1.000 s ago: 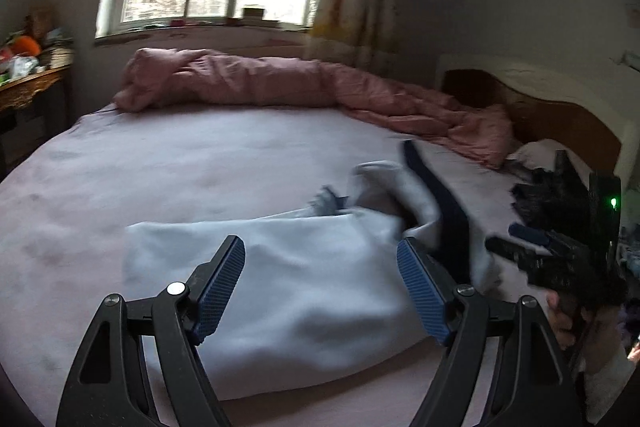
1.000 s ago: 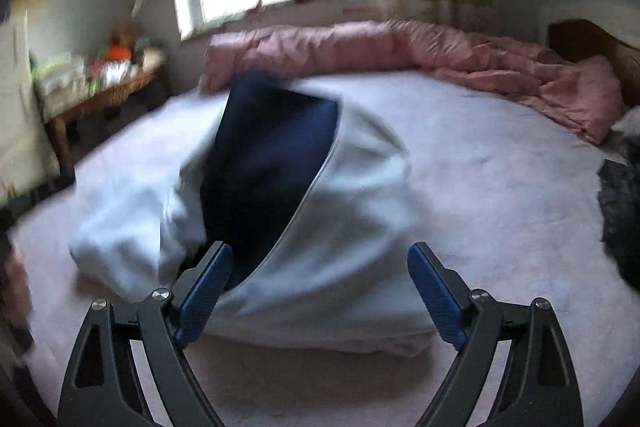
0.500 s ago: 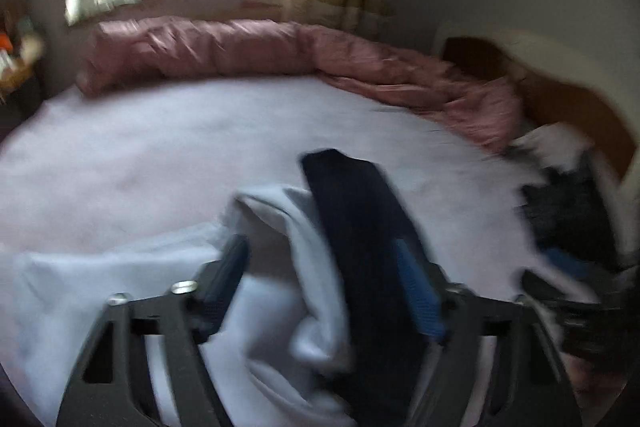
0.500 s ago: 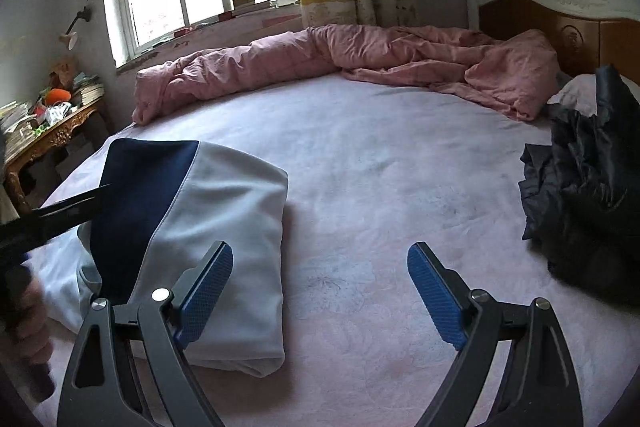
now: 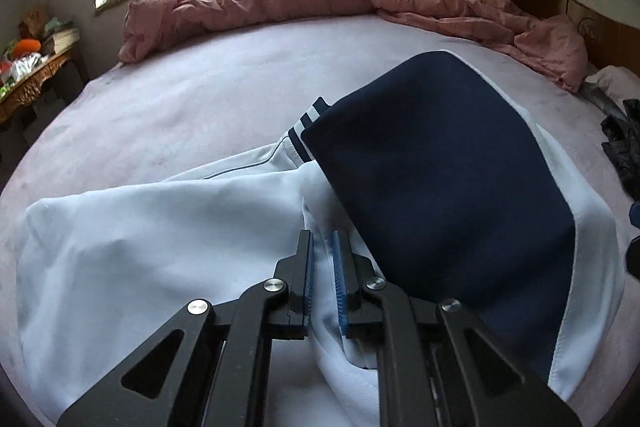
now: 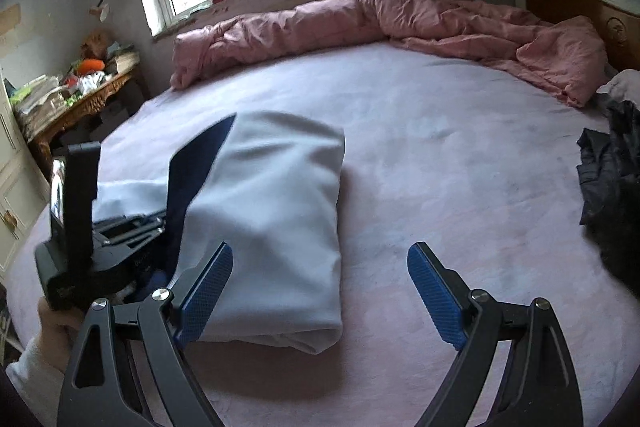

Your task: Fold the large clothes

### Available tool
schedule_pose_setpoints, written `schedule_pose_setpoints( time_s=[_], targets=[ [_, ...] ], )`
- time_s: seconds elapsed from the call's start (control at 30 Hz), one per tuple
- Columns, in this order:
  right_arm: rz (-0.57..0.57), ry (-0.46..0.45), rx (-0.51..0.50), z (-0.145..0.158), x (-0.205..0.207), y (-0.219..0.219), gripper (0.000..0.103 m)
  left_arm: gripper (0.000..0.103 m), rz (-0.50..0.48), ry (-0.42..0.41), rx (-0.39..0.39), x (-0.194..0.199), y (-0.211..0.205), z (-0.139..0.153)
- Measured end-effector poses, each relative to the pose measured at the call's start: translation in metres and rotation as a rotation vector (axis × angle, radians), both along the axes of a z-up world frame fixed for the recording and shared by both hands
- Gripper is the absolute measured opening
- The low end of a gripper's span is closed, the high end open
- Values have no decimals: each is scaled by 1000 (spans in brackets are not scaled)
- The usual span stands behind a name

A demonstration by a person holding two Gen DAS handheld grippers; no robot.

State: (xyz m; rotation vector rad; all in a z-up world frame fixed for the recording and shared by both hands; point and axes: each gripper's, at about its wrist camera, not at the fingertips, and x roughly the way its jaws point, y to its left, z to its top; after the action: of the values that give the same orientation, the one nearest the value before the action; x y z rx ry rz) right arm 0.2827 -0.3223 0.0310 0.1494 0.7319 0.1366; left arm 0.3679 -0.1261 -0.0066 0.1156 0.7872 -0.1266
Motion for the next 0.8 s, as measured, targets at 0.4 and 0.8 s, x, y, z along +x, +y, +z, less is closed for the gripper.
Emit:
schedule_pose_setpoints(
  time_s=[0.4, 0.8],
  targets=[
    [21, -108, 8, 9, -14, 13, 91, 24, 4, -266, -111, -85, 52, 49],
    [210, -218, -84, 12, -39, 75, 92, 93, 310, -117, -246, -140, 179, 17]
  ],
)
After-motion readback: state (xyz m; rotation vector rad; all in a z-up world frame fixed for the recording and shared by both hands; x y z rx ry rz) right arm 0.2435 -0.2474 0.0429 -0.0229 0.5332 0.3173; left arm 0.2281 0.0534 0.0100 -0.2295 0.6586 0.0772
